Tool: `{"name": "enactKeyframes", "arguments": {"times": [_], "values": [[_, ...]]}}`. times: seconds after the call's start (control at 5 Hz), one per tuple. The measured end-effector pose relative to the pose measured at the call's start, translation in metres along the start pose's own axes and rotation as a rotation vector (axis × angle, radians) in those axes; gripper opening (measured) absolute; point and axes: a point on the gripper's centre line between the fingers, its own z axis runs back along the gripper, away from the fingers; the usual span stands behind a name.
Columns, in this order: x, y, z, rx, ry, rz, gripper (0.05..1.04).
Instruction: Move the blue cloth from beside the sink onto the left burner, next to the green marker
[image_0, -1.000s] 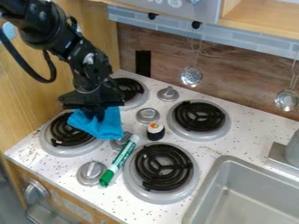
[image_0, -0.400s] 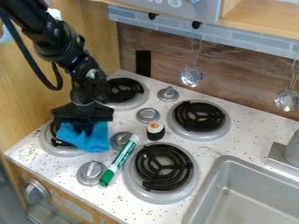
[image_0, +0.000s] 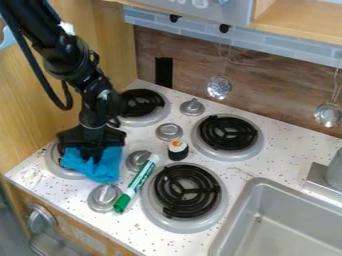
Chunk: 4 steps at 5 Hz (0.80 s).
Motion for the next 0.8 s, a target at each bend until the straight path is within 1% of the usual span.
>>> {"name": "enactKeyframes", "arguments": {"times": [0.2,0.4,0.6,0.8], "values": [[0.002,-0.002,-0.005,0.014,0.02,0.013,0.118],[0.004,-0.005,-0.005,0.0,0.053,0.03,0.298],[0.005,-0.007,-0.003,-0.035,0.076,0.015,0.512],[0.024,-0.007,0.033,-0.082,-0.022,0.033,0.801]]}}
